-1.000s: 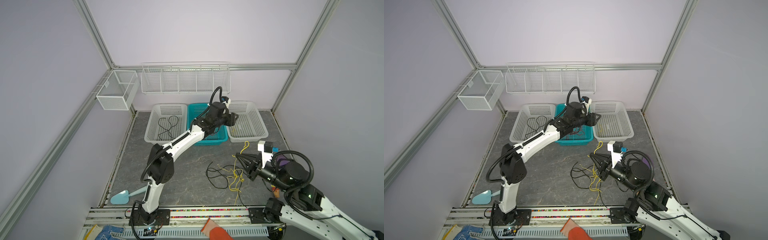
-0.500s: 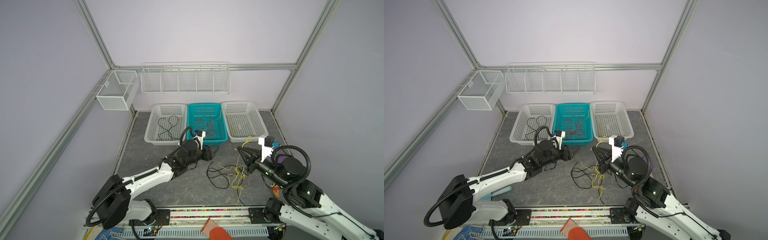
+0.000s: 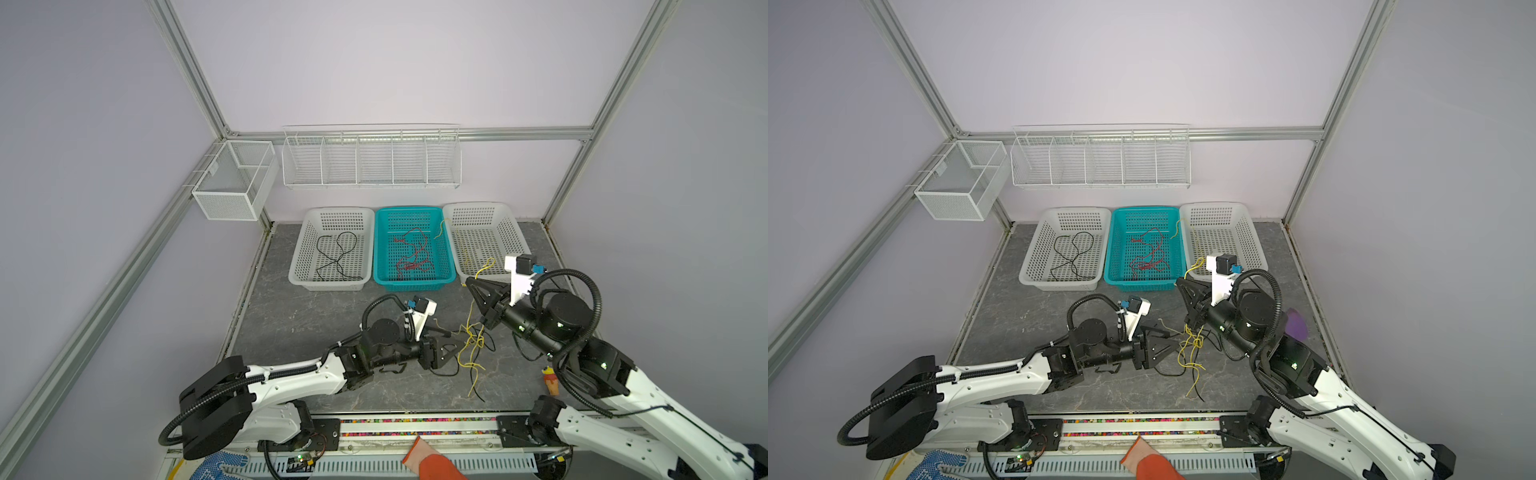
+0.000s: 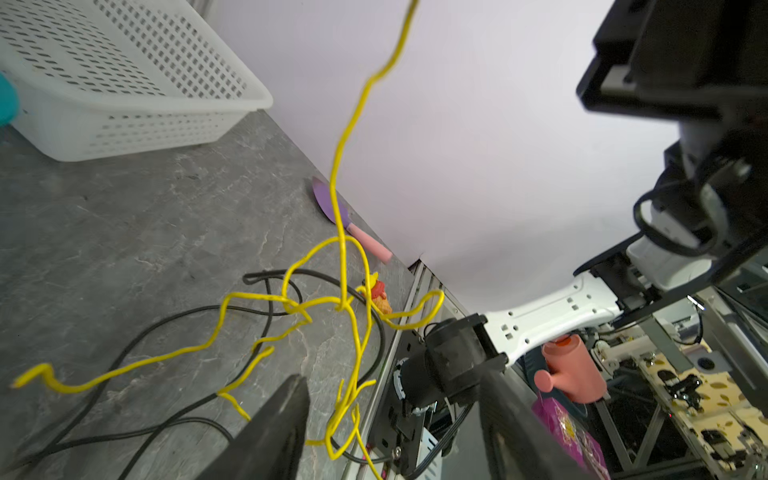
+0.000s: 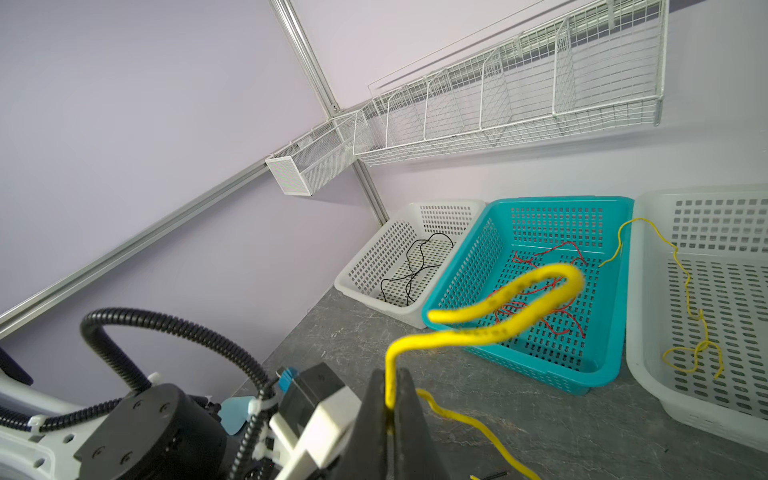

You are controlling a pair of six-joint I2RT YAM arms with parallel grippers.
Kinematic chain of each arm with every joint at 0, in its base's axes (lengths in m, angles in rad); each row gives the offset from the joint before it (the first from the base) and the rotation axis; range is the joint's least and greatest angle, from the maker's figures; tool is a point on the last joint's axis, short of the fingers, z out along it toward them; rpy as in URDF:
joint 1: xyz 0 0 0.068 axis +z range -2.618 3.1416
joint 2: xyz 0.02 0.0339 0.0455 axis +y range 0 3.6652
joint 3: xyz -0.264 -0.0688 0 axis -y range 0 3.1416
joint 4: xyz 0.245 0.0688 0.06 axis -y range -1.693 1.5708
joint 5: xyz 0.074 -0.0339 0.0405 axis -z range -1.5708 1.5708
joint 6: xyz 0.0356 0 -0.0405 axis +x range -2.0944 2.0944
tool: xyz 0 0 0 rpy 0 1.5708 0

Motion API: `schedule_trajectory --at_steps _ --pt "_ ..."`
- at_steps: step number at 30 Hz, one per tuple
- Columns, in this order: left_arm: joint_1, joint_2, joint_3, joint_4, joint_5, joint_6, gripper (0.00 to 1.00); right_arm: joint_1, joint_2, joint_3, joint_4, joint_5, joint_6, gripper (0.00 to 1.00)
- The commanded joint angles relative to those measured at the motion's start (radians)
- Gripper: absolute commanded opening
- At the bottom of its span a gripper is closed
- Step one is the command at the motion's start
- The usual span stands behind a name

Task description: Untangle the cables

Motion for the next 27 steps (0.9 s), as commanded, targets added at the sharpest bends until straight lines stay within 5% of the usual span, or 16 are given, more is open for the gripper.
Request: schedule_trajectory --at_steps 1,7,16,25,27 --pt "-0.024 0.043 0.056 -0.042 0.006 0.072 0.66 -0.008 0.005 0.031 0.02 0.001 0.016 0.06" --pt "-0.04 0.065 0.12 -0.237 -0.135 0.164 0.59 -0.008 0.008 0.042 0.024 -0.019 0.024 0.06" --pt "-0.042 0.152 0.215 -0.313 -0.14 0.203 0.41 -0.008 0.019 0.044 0.04 -0.044 0.036 0.06" --pt "-0.041 0.145 0.211 -0.349 -0.159 0.228 0.02 -0.008 0.004 0.042 0.028 -0.018 0.023 0.06" --pt "-0.042 0.127 0.208 -0.361 -0.162 0.235 0.0 -0.008 0.001 0.036 0.016 0.012 0.016 0.06"
